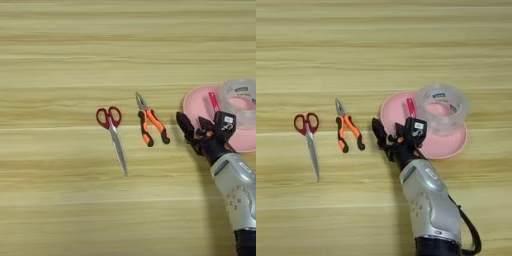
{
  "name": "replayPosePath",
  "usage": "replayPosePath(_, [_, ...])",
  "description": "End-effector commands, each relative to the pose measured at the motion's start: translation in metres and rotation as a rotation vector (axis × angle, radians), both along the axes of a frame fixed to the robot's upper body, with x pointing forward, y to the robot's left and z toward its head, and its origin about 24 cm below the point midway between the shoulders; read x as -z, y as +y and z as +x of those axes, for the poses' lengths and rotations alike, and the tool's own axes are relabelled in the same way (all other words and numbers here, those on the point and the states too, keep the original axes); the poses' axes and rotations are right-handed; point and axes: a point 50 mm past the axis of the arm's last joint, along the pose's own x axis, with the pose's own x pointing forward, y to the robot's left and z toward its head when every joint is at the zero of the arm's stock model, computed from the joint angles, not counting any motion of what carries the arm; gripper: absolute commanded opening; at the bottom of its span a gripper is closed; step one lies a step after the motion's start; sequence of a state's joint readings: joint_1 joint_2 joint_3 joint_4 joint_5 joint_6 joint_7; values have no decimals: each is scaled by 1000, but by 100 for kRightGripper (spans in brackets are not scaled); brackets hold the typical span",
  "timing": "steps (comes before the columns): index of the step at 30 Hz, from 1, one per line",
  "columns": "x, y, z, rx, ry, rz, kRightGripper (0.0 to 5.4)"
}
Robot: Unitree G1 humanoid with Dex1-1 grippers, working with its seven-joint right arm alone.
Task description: Move the objects on the table
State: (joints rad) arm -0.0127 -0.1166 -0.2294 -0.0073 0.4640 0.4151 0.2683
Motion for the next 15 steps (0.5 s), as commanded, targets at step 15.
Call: replayPosePath(15, [5, 28, -8, -207, 240, 364, 265])
